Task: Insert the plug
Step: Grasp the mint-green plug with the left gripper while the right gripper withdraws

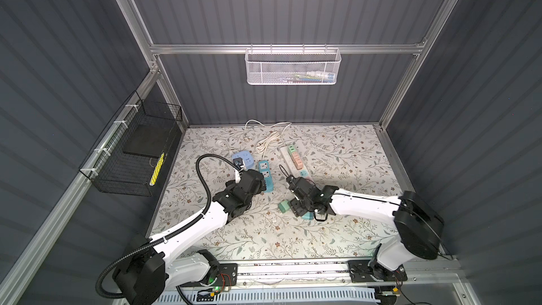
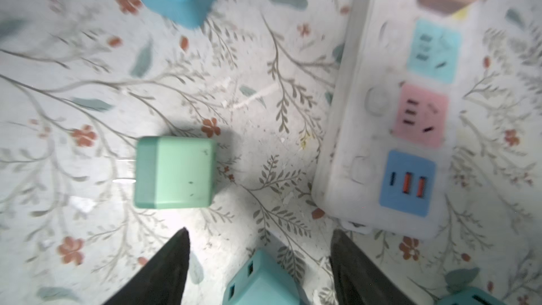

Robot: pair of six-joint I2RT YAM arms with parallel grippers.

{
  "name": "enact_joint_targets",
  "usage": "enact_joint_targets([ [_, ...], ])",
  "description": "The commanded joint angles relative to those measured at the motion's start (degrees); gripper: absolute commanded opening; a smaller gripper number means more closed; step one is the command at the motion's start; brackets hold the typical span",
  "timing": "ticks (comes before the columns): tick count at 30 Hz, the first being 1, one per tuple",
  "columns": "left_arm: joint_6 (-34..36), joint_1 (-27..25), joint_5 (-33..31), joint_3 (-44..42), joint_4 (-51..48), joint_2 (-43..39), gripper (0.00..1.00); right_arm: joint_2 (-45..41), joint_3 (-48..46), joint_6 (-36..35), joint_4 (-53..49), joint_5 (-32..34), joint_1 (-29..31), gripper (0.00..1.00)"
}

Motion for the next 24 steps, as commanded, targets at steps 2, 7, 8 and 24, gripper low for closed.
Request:
enact_joint_targets([
  [2,8.09,0.24,12.36,3.05,0.69,3.29,0.96,-8.71,-2.70,-0.31,8.50,3.27,-5.91,0.74],
  [7,14.40,-1.99,17.91,12.56,-9.78,12.41,0.89,-12.58,-4.68,6.93,14.18,-9.75,-19.05,0.70],
  [8,15.59,-2.92,18.37,14.59,-11.94,14.79,0.88,-12.78,-5.24,7.15,14.48,-10.94,-20.22,0.69],
  [24,33.19,-10.81,23.09,32.09,-32.34,39.25,0.72,-15.42,-11.70,7.87,16.81,-14.42,-25.16,0.72],
])
